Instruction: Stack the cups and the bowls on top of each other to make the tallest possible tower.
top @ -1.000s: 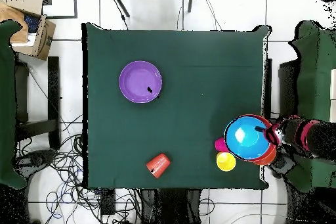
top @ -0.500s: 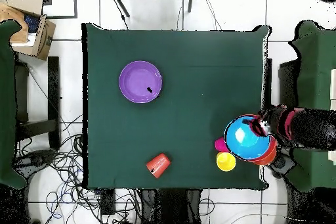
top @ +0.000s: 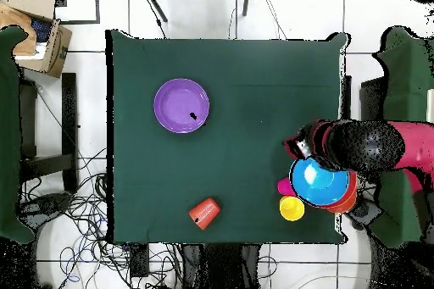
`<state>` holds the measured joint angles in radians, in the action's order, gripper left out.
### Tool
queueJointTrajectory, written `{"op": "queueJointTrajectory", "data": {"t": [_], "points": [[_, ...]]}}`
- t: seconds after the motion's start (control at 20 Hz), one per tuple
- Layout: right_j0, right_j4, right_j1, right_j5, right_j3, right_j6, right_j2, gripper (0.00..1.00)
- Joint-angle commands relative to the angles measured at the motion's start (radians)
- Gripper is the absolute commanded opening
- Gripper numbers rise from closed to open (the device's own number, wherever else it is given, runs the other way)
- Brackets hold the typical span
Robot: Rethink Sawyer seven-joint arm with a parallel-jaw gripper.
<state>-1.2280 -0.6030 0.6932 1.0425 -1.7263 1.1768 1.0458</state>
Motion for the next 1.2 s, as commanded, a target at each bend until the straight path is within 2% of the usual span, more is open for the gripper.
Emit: {"op": "queueJointTrajectory", "data": {"t": [0.05,0.4,0.75,0.9,1.2], "points": [[0.192,-0.038,-0.046,-0.143,0.092,0.328,-0.213,1.0],[0.348,-0.001,-0.064,-0.174,0.19,0.476,-0.31,1.0],[0.446,-0.004,-0.079,-0.219,0.248,0.582,-0.37,1.0],[0.507,-0.013,-0.12,-0.224,0.324,0.635,-0.401,1.0],[0.568,-0.002,-0.154,-0.22,0.408,0.685,-0.434,1.0]]}}
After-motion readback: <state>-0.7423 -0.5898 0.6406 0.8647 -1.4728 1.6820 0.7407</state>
